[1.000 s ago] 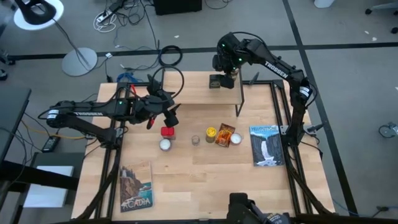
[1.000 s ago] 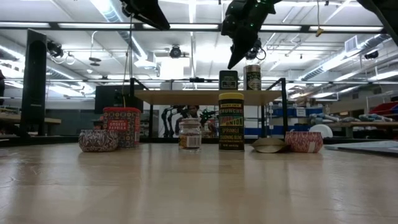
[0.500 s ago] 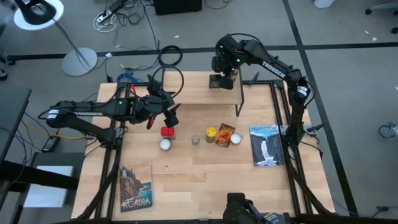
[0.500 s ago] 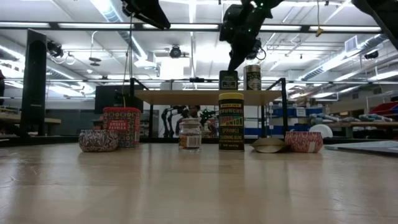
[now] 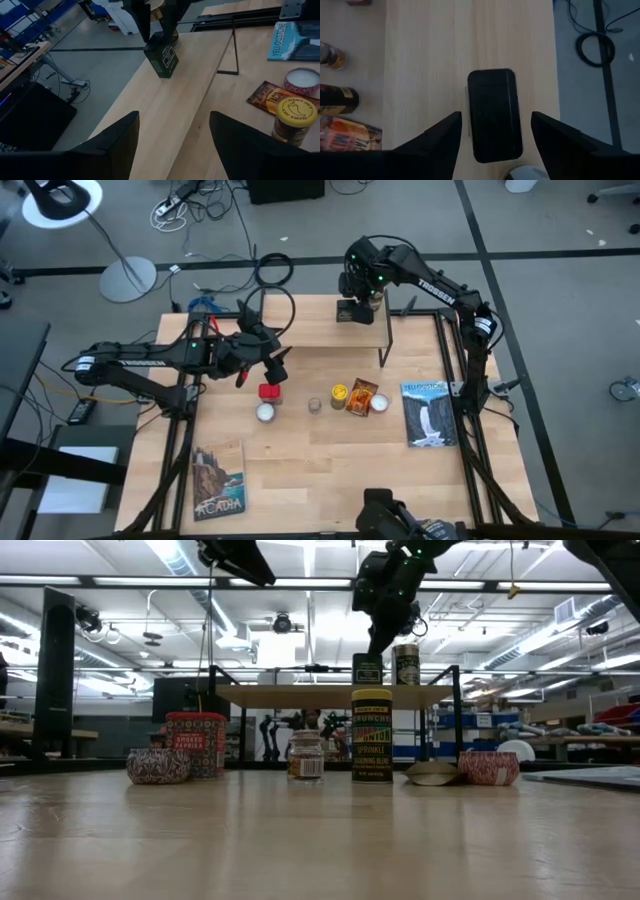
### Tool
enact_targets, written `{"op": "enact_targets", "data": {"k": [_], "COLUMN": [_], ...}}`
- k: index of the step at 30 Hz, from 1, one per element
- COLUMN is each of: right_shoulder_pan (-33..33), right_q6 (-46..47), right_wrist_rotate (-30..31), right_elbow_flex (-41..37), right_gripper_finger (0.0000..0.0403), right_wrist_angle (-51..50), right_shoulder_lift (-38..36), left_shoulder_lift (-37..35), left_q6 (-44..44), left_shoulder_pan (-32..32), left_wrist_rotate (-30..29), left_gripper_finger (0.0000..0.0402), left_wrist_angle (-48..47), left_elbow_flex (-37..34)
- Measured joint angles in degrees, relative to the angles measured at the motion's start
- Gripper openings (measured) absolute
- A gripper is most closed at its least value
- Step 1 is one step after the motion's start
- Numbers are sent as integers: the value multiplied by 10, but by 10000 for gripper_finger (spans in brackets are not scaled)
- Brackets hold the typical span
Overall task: Shelf spices
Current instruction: Remove the black seasoning can from the shelf
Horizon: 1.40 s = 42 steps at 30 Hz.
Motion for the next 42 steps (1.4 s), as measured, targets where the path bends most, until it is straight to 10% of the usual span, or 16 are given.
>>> {"op": "enact_targets", "data": {"k": [21, 42], "right_shoulder_pan": [28, 177], "right_q6": [0, 46], "right_wrist_rotate": [-3, 1], "right_elbow_flex": [-51, -51], "right_gripper_finger": [126, 125], "right_wrist_angle": [20, 21], "right_shoulder_lift": [0, -108], "left_shoulder_lift": [0, 0], "left_q6": [0, 9], "left_shoulder_pan": [0, 0], "left_wrist_rotate": [6, 6], "left_gripper_finger": [247, 247], "left_wrist_angle": [0, 14], "left_elbow_flex": [0, 0]}}
